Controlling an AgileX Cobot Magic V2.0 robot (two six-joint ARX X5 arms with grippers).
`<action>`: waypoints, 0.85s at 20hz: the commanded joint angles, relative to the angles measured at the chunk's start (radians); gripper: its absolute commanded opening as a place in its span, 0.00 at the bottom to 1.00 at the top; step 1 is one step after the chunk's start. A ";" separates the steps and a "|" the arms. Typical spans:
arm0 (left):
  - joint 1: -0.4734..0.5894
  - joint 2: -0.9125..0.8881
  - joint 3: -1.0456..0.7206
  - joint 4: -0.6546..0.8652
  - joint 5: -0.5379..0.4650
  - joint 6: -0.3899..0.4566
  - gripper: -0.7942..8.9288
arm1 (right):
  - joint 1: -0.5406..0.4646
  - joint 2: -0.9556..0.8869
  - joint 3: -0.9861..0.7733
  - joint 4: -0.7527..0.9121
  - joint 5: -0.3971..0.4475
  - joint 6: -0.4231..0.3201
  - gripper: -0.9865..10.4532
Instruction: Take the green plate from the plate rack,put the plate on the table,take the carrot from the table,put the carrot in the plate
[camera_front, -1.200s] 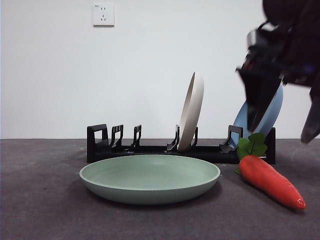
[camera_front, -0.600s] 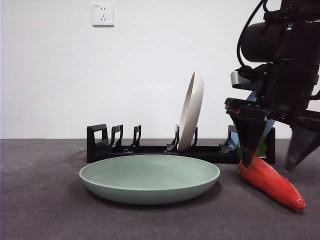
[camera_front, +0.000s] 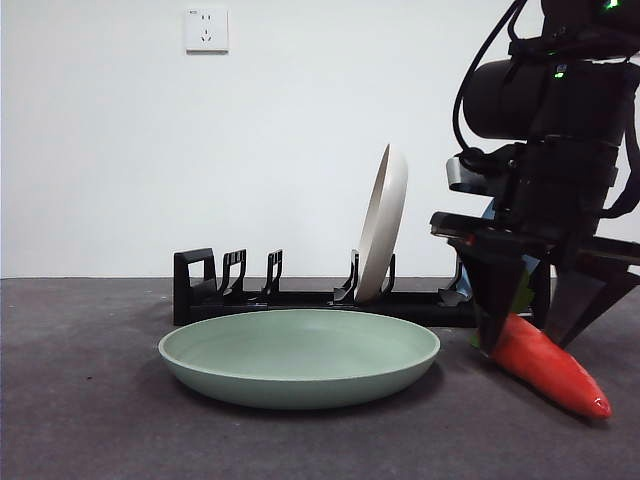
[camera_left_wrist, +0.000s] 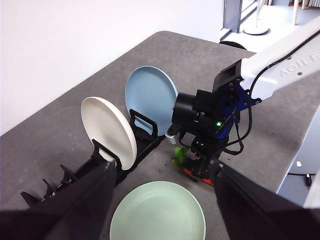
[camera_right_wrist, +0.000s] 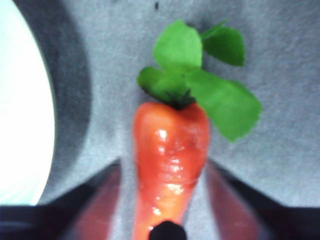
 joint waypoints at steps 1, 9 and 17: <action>-0.002 -0.001 -0.003 0.008 -0.002 -0.007 0.41 | 0.002 0.025 0.001 0.003 0.000 0.010 0.22; -0.002 -0.001 -0.003 0.001 -0.002 -0.006 0.41 | 0.006 -0.007 0.001 -0.004 -0.002 0.006 0.08; -0.002 -0.001 -0.003 -0.014 -0.002 -0.006 0.41 | 0.165 -0.184 0.001 0.148 -0.008 0.101 0.07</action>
